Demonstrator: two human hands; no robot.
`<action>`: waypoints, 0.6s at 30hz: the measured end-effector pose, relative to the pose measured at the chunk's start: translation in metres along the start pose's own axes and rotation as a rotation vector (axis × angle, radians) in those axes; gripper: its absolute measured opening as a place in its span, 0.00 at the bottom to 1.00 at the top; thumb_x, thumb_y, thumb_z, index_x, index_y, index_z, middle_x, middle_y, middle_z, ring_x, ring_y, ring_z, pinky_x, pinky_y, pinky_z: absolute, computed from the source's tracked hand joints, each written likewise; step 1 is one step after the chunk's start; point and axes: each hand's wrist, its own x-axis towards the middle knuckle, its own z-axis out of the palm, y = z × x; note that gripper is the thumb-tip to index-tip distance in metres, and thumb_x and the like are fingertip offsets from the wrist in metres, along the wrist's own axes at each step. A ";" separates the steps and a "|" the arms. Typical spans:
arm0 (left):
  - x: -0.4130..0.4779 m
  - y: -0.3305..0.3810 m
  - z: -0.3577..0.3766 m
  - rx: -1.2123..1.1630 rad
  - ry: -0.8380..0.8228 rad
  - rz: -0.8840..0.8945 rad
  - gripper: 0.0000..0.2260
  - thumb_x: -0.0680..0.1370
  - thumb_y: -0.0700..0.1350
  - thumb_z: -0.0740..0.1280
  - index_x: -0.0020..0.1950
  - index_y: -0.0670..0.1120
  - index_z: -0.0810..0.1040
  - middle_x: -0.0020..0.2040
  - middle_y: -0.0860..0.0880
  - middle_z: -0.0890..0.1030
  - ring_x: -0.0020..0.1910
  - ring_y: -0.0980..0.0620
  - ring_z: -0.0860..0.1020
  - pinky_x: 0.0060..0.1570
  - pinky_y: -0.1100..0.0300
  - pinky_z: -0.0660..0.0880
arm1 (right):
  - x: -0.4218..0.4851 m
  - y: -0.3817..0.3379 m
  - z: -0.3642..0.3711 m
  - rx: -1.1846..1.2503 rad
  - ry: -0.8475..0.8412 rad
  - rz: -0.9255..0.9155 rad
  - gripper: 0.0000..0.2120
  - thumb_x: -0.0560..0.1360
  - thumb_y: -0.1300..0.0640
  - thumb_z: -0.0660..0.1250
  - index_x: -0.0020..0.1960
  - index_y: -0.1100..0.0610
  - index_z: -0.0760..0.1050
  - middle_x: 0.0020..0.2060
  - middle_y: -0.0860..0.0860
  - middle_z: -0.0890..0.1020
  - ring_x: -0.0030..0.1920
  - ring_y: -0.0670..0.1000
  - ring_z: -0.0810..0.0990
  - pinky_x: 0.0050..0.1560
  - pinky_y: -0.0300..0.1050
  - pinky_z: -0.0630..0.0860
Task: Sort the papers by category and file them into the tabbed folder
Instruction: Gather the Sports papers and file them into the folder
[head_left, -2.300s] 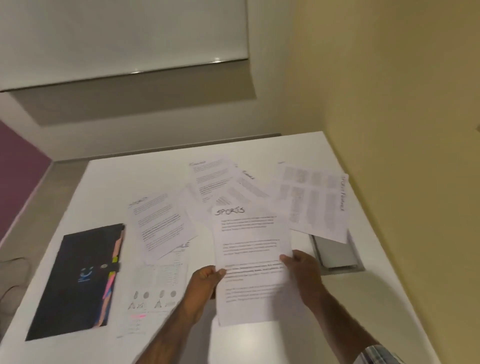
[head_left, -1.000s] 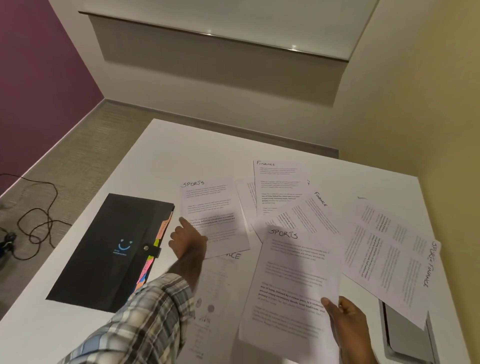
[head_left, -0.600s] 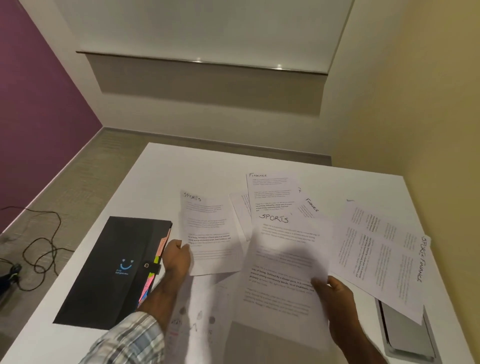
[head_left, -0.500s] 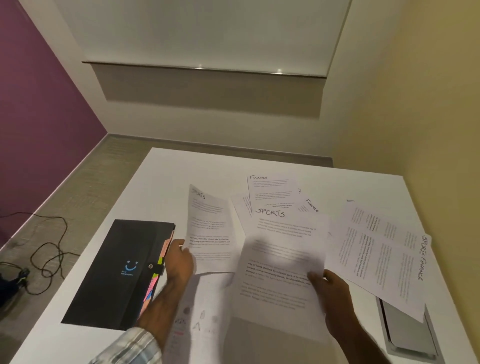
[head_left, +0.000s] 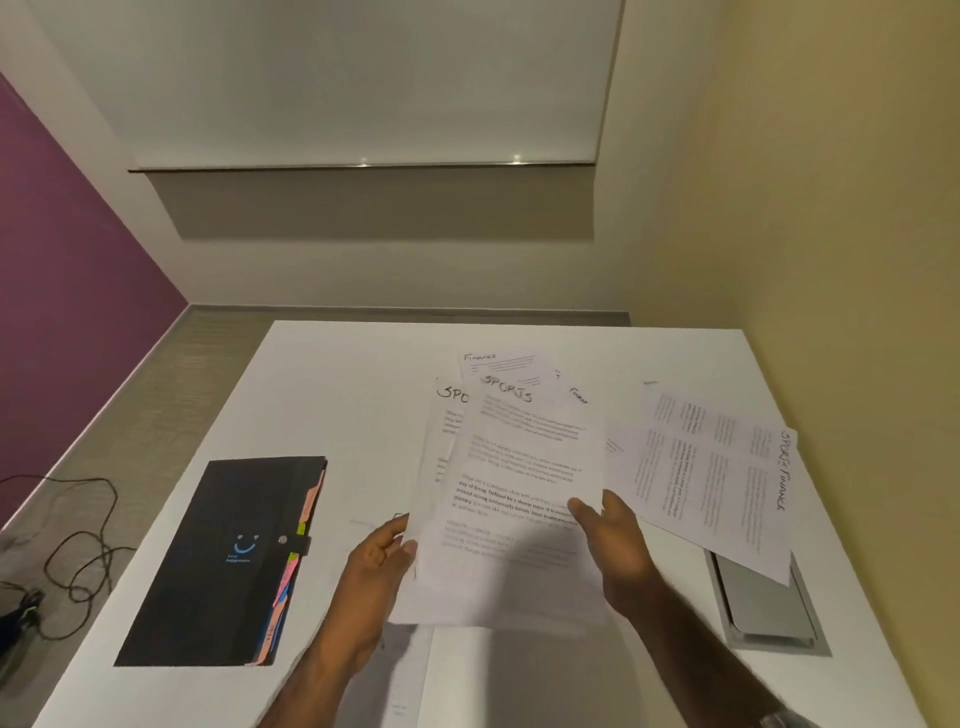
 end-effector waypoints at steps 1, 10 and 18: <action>-0.005 0.002 0.006 0.027 -0.017 -0.004 0.12 0.84 0.39 0.62 0.65 0.48 0.80 0.59 0.47 0.86 0.58 0.47 0.84 0.61 0.52 0.79 | -0.001 -0.001 -0.004 0.007 -0.014 -0.004 0.15 0.82 0.64 0.64 0.68 0.56 0.77 0.60 0.47 0.85 0.61 0.47 0.83 0.59 0.41 0.77; 0.003 0.016 0.043 0.137 -0.204 -0.039 0.14 0.83 0.53 0.64 0.65 0.51 0.81 0.59 0.52 0.86 0.60 0.52 0.83 0.65 0.51 0.76 | -0.012 -0.004 -0.034 -0.138 -0.197 0.023 0.15 0.81 0.64 0.66 0.66 0.57 0.79 0.60 0.51 0.85 0.61 0.54 0.84 0.63 0.53 0.79; 0.011 0.009 0.085 0.150 -0.075 0.150 0.12 0.80 0.36 0.68 0.59 0.51 0.81 0.54 0.55 0.87 0.55 0.54 0.84 0.58 0.57 0.79 | -0.024 -0.011 -0.049 -0.113 -0.064 -0.100 0.19 0.78 0.64 0.72 0.66 0.51 0.76 0.56 0.48 0.86 0.58 0.48 0.84 0.58 0.43 0.80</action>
